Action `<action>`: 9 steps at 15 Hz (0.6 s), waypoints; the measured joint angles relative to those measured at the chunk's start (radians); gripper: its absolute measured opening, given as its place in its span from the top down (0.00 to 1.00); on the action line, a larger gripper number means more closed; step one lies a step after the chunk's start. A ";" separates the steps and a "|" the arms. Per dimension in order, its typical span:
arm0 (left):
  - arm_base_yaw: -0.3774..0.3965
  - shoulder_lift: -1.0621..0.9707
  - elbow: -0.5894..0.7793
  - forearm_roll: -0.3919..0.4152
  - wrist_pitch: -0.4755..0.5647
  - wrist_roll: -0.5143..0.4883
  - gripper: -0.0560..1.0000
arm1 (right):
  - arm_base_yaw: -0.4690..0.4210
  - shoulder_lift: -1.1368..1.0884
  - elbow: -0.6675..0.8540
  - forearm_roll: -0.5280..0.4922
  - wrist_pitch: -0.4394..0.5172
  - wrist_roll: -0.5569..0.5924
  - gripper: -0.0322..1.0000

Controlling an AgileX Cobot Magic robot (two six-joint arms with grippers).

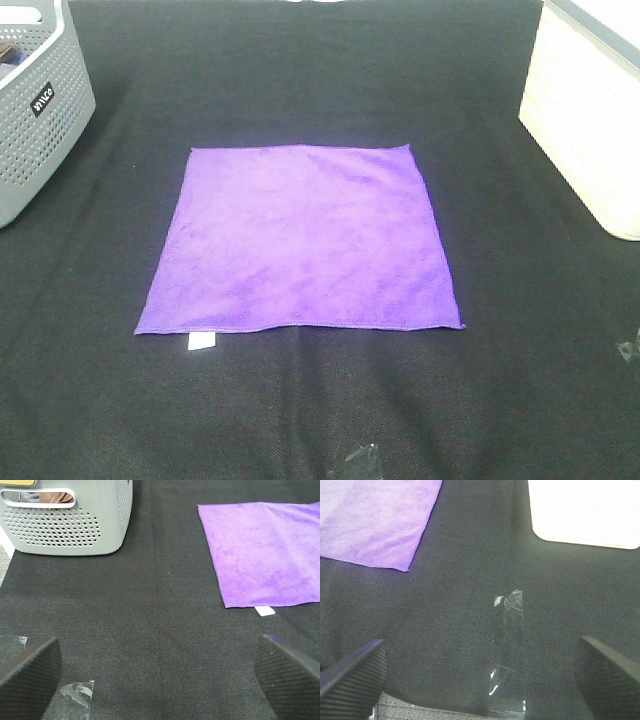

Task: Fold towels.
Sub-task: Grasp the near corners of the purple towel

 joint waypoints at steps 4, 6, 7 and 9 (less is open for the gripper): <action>0.000 0.000 0.000 0.000 0.000 0.000 0.01 | 0.000 0.000 0.000 0.000 0.000 0.000 0.04; 0.000 0.000 0.000 0.000 0.000 0.000 0.01 | 0.000 0.000 0.000 0.000 0.000 0.000 0.04; 0.000 0.000 0.000 0.000 0.000 0.000 0.01 | 0.000 0.000 0.000 0.000 0.000 0.000 0.04; 0.000 0.000 0.000 0.000 0.000 0.000 0.01 | 0.000 0.000 0.000 0.000 0.000 0.000 0.04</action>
